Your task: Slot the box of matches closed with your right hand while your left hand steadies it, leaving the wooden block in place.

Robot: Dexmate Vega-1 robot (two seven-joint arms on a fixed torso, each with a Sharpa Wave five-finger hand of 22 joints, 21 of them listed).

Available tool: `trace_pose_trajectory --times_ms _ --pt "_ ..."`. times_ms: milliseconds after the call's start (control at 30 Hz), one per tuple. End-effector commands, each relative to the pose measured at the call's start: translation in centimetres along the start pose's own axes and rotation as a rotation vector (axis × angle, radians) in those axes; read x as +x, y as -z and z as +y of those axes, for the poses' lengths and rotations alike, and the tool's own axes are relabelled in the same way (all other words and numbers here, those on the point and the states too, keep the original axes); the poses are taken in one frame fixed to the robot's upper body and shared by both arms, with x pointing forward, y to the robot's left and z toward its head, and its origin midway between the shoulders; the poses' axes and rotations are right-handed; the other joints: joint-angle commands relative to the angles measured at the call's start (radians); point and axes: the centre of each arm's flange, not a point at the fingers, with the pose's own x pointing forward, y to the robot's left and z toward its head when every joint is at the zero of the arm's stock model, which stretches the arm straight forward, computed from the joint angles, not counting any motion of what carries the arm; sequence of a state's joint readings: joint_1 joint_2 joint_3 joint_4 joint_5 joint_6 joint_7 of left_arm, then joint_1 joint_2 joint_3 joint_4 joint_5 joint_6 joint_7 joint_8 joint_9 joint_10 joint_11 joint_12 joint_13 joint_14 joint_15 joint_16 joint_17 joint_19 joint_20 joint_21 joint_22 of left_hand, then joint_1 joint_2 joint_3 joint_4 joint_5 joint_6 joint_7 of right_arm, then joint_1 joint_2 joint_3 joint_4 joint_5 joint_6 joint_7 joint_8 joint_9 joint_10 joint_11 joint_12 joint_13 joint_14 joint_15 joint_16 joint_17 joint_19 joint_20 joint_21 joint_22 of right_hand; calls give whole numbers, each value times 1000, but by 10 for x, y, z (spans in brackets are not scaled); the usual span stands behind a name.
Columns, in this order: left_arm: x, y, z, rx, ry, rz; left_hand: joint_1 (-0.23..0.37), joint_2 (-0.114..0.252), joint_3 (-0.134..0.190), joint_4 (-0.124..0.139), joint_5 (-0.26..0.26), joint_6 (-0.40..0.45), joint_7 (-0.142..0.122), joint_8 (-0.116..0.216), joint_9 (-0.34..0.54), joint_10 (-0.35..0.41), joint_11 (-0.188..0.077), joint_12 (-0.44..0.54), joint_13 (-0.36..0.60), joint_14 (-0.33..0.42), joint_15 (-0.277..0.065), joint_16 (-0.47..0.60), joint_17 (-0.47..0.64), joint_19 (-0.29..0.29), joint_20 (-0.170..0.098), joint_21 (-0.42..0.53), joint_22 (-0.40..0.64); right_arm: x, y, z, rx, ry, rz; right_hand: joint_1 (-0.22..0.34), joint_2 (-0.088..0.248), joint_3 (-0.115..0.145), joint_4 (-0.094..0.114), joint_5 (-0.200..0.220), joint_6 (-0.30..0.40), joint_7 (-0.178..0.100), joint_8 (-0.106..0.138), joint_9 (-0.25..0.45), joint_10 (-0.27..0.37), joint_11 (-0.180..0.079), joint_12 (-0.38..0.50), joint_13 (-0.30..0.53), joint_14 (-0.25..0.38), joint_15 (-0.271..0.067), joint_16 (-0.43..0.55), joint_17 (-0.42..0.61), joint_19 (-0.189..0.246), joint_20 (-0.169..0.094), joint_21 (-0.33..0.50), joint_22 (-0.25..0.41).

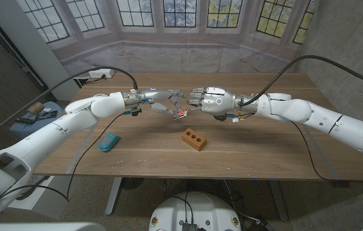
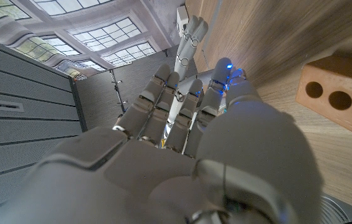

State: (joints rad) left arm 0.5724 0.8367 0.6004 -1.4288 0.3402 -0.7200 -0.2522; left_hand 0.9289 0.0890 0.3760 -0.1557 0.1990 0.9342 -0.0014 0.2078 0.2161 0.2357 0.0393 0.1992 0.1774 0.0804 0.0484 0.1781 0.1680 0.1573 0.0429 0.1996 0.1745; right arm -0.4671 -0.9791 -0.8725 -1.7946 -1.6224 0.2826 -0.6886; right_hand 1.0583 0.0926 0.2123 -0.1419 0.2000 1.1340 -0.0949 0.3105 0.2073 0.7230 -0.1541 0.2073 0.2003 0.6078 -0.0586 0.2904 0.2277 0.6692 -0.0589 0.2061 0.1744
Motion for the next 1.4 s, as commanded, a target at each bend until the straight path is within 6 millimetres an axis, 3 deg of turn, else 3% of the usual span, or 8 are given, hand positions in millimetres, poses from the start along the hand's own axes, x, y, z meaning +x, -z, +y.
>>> trace_pose_trajectory --times_ms 33,900,1400 --pt "2 0 -1 0 0 -3 5 11 -1 -1 -3 4 -2 6 5 6 -2 -4 2 2 4 -1 1 2 7 1 4 7 1 -2 -17 -1 -5 2 5 -4 -3 7 1 -5 -2 1 5 3 -4 3 10 -165 -5 1 0 -110 0 2" --pt "8 -2 -1 3 -3 -23 5 11 -1 -2 -3 7 -2 7 5 7 -4 -3 2 3 3 -1 1 3 6 1 4 14 0 -7 -33 -5 -16 2 6 -5 -3 9 1 -7 -2 1 8 3 -4 3 14 -165 -8 1 -2 -111 0 2" --pt "1 -3 -3 -2 -12 -13 5 11 -1 -2 -3 9 -2 8 5 8 -7 -3 2 5 2 0 1 3 6 1 4 16 -5 -2 -17 -5 -28 0 6 -6 -2 9 -2 -11 -4 1 9 2 -5 3 14 -164 -13 -1 -3 -111 -1 2"
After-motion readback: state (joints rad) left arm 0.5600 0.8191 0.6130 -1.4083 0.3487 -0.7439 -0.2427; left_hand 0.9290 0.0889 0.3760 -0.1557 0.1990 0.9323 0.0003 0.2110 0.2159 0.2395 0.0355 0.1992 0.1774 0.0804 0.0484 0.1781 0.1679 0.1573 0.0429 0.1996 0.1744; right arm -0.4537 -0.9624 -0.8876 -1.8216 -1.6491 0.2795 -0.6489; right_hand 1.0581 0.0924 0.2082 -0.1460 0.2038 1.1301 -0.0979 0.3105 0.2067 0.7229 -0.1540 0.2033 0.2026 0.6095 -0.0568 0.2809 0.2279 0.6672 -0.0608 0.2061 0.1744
